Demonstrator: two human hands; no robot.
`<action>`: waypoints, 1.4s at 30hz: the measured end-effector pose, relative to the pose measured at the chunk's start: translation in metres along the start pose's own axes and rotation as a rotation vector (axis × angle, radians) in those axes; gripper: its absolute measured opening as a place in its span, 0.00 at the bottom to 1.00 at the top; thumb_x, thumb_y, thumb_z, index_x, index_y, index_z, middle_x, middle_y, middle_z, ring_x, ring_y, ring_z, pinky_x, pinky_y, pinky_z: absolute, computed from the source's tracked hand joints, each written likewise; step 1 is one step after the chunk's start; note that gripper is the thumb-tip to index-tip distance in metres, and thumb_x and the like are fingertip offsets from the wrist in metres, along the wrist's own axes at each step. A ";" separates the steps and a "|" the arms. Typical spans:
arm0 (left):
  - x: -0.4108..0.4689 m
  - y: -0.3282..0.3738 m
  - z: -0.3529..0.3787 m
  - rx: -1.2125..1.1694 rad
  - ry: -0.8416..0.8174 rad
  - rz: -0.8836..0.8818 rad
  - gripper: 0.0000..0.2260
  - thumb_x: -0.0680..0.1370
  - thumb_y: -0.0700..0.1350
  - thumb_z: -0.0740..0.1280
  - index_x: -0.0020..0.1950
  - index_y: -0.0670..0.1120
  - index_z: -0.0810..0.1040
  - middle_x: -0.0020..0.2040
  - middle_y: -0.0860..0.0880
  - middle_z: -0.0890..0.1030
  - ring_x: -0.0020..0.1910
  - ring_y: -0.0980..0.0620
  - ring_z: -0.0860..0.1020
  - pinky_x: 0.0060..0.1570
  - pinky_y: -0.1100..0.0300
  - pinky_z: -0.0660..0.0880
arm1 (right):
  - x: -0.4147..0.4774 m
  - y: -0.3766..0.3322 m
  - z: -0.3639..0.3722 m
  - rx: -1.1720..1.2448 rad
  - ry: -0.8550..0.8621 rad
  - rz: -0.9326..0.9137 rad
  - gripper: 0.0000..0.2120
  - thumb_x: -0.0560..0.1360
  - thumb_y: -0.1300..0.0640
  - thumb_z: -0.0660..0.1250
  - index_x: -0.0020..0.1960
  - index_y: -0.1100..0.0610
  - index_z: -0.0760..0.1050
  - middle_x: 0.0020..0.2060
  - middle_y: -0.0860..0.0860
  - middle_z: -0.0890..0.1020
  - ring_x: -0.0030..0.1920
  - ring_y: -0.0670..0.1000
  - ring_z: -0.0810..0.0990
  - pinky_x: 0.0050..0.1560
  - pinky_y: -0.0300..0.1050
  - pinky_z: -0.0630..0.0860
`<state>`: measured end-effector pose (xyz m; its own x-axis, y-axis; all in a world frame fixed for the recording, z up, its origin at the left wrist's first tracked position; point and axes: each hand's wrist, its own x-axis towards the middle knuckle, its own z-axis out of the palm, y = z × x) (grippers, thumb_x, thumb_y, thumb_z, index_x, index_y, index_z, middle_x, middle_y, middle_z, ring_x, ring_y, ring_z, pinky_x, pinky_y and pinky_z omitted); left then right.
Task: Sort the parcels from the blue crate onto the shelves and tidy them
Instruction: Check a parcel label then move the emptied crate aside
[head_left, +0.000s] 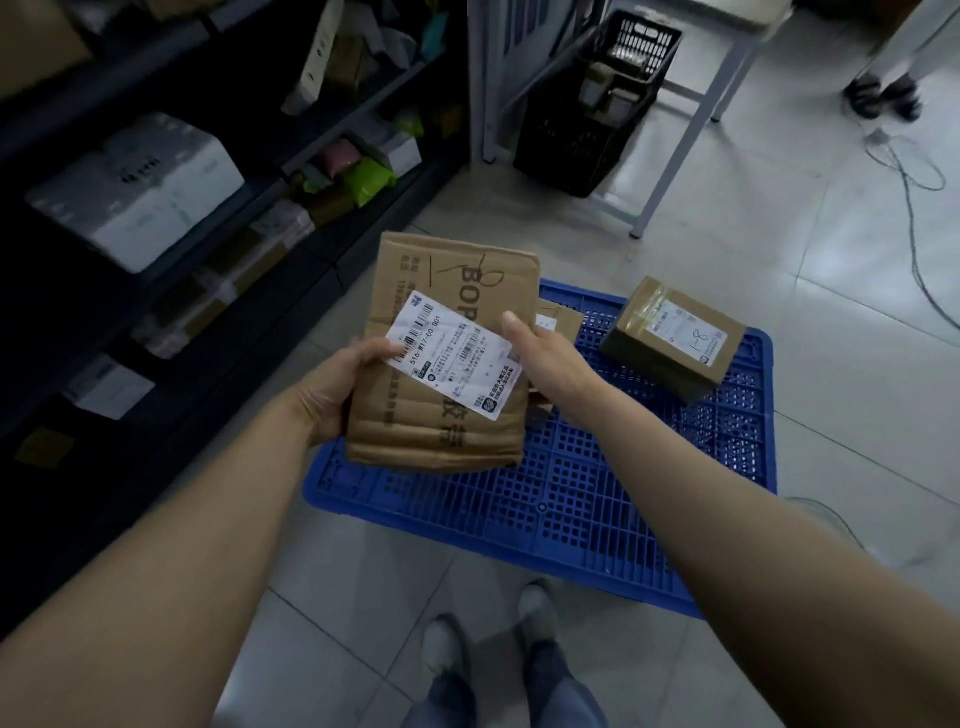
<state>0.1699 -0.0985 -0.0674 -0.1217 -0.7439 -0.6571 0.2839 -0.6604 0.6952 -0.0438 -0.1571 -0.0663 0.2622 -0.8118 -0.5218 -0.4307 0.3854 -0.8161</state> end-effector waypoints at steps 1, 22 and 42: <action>0.001 0.002 0.005 0.002 0.000 0.039 0.26 0.65 0.50 0.73 0.61 0.43 0.76 0.54 0.40 0.82 0.46 0.45 0.83 0.41 0.54 0.80 | 0.000 -0.001 -0.007 0.020 0.016 0.002 0.26 0.80 0.38 0.54 0.65 0.56 0.74 0.57 0.53 0.81 0.55 0.53 0.80 0.60 0.52 0.75; 0.071 -0.023 0.131 0.048 -0.158 -0.011 0.37 0.53 0.66 0.77 0.56 0.47 0.80 0.54 0.41 0.83 0.50 0.44 0.82 0.42 0.52 0.79 | 0.005 0.042 -0.155 -0.029 0.138 0.118 0.26 0.82 0.43 0.52 0.54 0.61 0.79 0.50 0.57 0.83 0.51 0.57 0.81 0.62 0.57 0.74; 0.085 -0.026 0.107 -0.077 -0.032 0.159 0.36 0.65 0.56 0.71 0.71 0.48 0.67 0.62 0.41 0.78 0.57 0.42 0.79 0.44 0.53 0.79 | 0.025 0.031 -0.137 0.021 0.201 0.046 0.17 0.82 0.47 0.57 0.45 0.54 0.78 0.39 0.47 0.82 0.40 0.47 0.81 0.44 0.42 0.78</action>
<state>0.0508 -0.1555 -0.1105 -0.0992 -0.8420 -0.5303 0.3739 -0.5254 0.7643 -0.1691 -0.2257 -0.0709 0.0640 -0.8636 -0.5001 -0.4200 0.4313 -0.7985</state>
